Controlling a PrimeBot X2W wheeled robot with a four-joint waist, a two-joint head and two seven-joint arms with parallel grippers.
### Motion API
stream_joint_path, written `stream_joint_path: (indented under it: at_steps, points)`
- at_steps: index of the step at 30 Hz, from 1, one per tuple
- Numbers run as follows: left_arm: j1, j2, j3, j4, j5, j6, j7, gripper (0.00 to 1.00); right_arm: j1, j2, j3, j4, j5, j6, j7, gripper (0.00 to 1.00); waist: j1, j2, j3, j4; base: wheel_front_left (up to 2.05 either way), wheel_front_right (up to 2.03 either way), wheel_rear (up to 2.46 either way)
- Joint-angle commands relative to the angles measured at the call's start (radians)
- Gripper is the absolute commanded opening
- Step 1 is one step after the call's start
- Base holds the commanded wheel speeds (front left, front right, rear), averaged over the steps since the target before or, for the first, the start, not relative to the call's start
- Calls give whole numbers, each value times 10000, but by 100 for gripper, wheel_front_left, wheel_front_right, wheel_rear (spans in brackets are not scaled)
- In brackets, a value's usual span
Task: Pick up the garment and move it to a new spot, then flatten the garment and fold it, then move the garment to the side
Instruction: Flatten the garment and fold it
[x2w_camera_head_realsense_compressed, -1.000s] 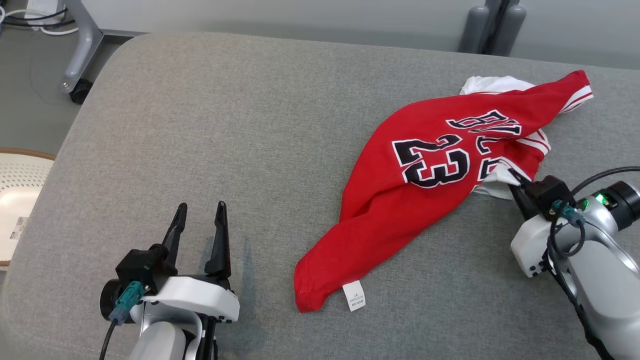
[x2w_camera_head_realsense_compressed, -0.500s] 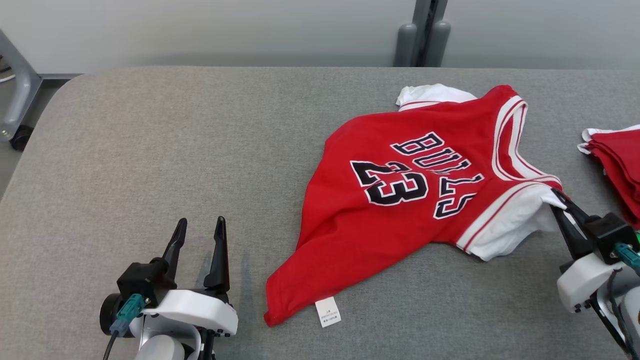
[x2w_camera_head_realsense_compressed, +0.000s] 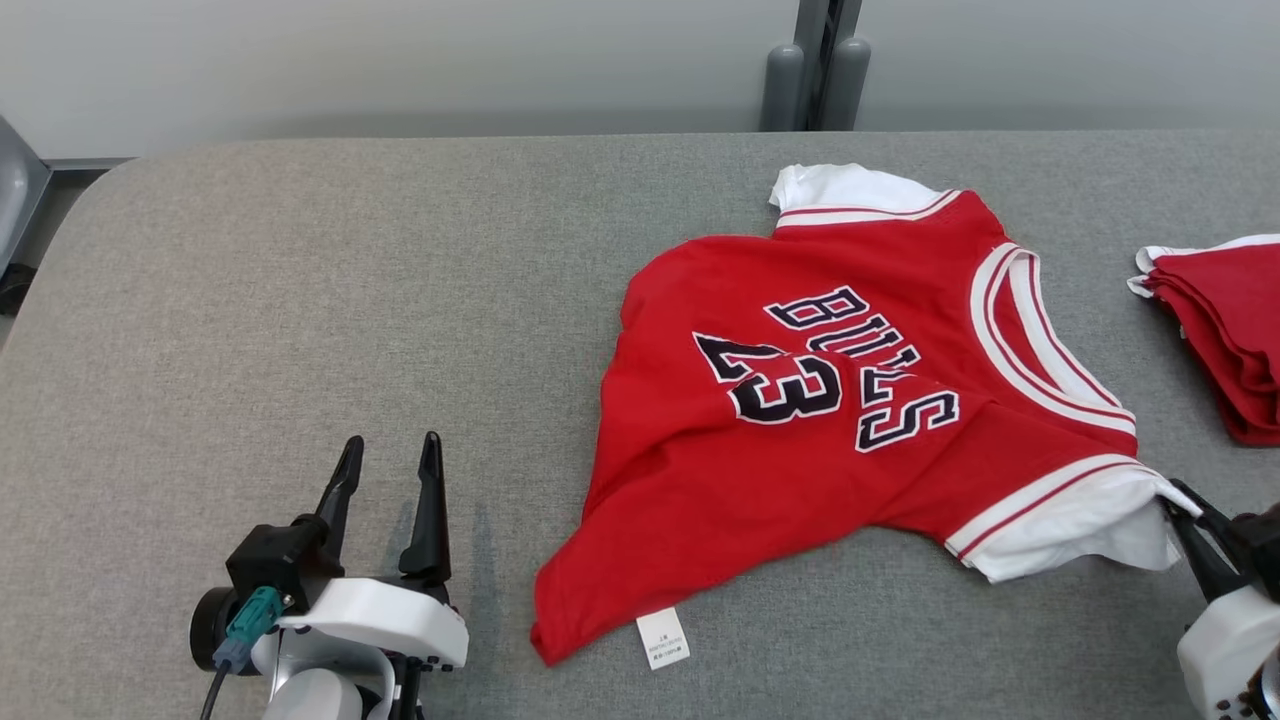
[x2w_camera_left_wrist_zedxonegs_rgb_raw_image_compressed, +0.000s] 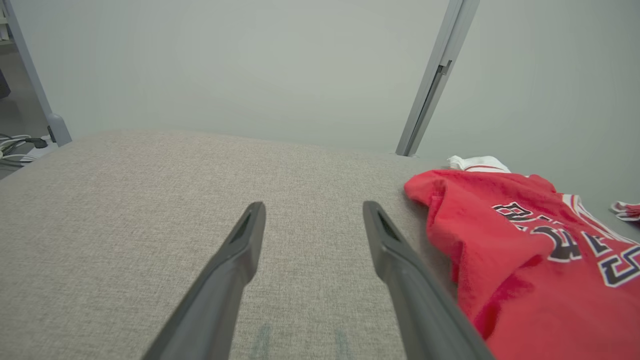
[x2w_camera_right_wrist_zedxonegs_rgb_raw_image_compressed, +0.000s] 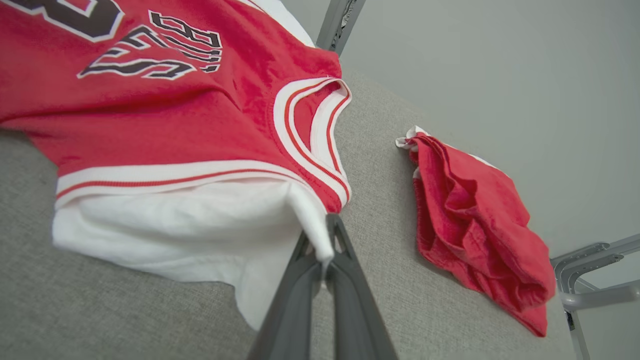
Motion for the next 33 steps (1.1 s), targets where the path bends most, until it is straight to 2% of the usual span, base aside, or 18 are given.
stream_joint_path:
  at_steps: [1, 9, 10, 11, 12, 13, 14, 26, 30, 33]
  points:
    - [-40, 42, 73, -8, 20, -26, 1, 100, 282, -48, -231, -115, 89, -3, 97, 0, 0, -1, -9, -17, 0, 0, 0]
    - [79, 43, 189, -77, 1, -9, 1, 100, 1037, 12, -1156, -545, 39, -3, 479, 0, 0, -1, -108, -245, 0, 0, 0]
    - [80, 42, 174, -77, -11, -7, 1, 100, 1102, 49, -1207, -576, 83, -3, 540, 13, 0, -1, -122, -273, 0, 0, 0]
    - [81, 43, 156, -75, -23, -4, 1, 100, 1159, 65, -1259, -610, 120, -3, 592, 40, 0, -1, -133, -296, 0, 0, 0]
    - [77, 45, 144, -73, -36, 4, 1, 100, 1208, 53, -1334, -654, 126, -3, 584, 49, 0, -1, -145, -317, 0, 0, 0]
    - [72, 43, 131, -73, -47, 7, 1, 100, 1257, 43, -1427, -677, 135, -3, 618, 94, 0, -1, -152, -337, 0, 0, 0]
    - [66, 43, 125, -72, -47, 11, 1, 100, 1307, 56, -1547, -704, 151, -4, 637, 100, 0, -1, -161, -358, 0, 0, 0]
    - [141, 42, 146, -63, -63, 15, 1, 100, 1888, 277, -2774, -1691, 420, -3, 465, 100, 0, -1, -298, -466, 0, 0, 0]
    - [80, 42, 27, -14, -91, -27, 1, 100, 1586, 403, -2644, -2388, 615, -3, 413, 100, 0, -1, -343, -341, 0, 0, 0]
    - [-64, 43, -89, -11, -133, -37, 1, 100, 1184, 339, -2143, -2669, 959, -3, 309, 100, 0, -1, -334, -87, 0, 0, 0]
